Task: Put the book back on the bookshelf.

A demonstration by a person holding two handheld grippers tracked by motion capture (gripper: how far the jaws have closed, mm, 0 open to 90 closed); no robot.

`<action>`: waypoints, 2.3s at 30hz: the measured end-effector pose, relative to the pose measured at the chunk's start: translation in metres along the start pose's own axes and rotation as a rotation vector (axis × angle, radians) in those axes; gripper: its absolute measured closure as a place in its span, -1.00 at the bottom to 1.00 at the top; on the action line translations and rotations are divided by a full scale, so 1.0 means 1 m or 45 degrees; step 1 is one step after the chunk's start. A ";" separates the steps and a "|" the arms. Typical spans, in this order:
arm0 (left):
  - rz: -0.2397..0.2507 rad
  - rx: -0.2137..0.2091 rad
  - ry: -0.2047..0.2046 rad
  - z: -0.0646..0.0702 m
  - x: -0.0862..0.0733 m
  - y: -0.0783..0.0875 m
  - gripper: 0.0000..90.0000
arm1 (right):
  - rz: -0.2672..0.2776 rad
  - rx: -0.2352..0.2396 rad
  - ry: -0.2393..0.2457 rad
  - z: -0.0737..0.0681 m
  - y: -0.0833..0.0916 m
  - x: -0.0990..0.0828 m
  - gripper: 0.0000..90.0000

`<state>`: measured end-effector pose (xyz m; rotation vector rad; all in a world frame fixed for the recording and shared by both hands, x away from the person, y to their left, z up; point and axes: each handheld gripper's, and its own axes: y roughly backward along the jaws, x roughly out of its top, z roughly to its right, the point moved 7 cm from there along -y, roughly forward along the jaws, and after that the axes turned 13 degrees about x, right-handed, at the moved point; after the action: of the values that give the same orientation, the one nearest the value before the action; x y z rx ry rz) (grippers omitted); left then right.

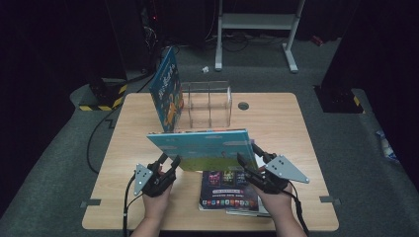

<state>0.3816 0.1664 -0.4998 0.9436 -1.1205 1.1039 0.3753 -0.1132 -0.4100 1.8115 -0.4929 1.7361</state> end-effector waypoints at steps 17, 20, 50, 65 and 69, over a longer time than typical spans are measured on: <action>-0.027 0.038 0.026 -0.008 0.003 -0.007 0.19 | -0.051 0.207 0.071 -0.010 -0.007 0.010 0.32; -0.045 0.047 0.030 -0.011 0.002 -0.011 0.22 | -0.043 0.293 0.106 -0.016 -0.002 0.009 0.58; -0.012 -0.077 -0.103 0.043 0.041 0.017 -0.20 | 0.087 -0.004 -0.041 -0.039 -0.011 0.005 0.80; 0.081 -0.317 -0.092 0.138 0.091 0.029 -0.53 | 0.150 -0.061 0.025 -0.051 -0.015 -0.002 0.79; 0.070 -0.326 -0.091 0.152 0.096 0.025 -0.58 | 0.161 -0.063 0.033 -0.054 -0.015 -0.003 0.79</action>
<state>0.3337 0.0437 -0.3754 0.7596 -1.3185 0.9497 0.3426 -0.0680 -0.4155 1.7547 -0.6461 1.8128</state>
